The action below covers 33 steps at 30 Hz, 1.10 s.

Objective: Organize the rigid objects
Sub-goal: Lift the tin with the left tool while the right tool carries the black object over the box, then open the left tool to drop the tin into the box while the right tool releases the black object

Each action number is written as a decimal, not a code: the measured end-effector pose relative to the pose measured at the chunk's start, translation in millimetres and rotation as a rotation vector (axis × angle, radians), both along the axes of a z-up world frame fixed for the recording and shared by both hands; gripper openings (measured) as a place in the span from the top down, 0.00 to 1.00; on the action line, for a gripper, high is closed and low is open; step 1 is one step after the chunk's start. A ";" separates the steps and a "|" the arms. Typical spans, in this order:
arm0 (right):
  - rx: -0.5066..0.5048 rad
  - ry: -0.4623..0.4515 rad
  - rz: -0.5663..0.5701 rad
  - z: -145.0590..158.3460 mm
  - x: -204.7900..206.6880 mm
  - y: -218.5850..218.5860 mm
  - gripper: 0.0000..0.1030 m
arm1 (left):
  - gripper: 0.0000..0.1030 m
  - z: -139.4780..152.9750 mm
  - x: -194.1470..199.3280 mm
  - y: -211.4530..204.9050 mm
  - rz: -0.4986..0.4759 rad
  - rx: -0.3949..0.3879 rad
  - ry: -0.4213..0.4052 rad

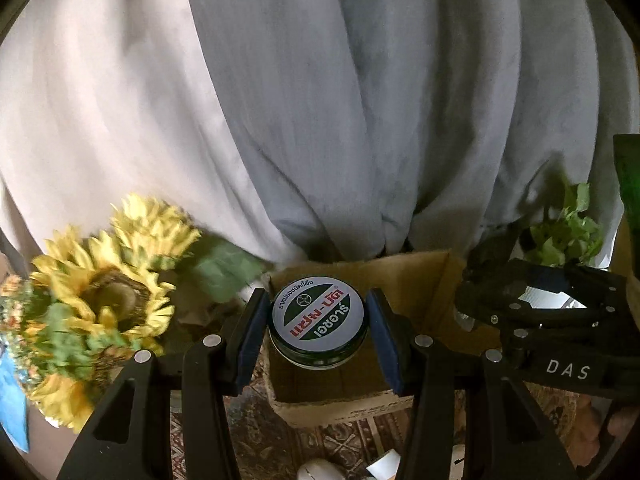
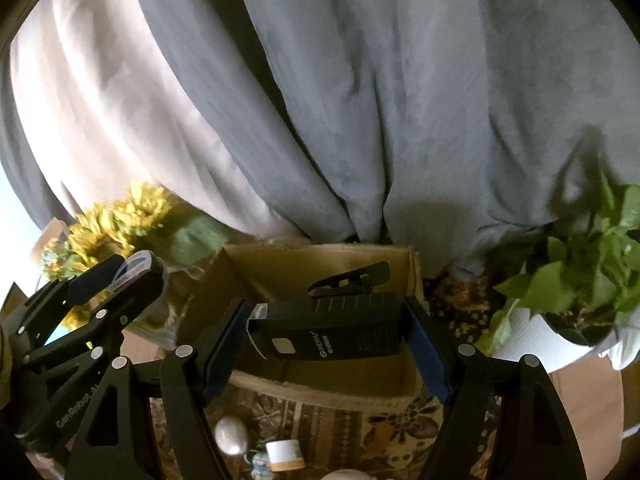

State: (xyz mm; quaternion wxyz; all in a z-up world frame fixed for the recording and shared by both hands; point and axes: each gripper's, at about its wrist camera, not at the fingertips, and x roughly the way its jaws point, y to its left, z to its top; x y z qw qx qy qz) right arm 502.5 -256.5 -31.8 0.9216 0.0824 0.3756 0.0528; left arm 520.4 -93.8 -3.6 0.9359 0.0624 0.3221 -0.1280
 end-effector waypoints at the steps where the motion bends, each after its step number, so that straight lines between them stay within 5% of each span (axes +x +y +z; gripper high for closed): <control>1: -0.003 0.015 0.005 -3.4 5.1 -0.5 0.26 | 0.52 -4.2 6.6 -0.9 -0.002 0.002 0.026; 19: -0.084 0.272 0.123 -59.4 71.9 1.1 0.26 | 0.52 -64.1 66.3 -17.5 -0.049 0.112 0.347; 26: -0.138 0.329 0.164 -72.2 78.3 6.8 0.25 | 0.51 -71.5 70.4 -19.0 -0.047 0.098 0.381; 33: -0.142 0.305 0.159 -70.4 74.2 3.8 0.24 | 0.36 -63.0 60.5 -20.0 -0.029 0.134 0.316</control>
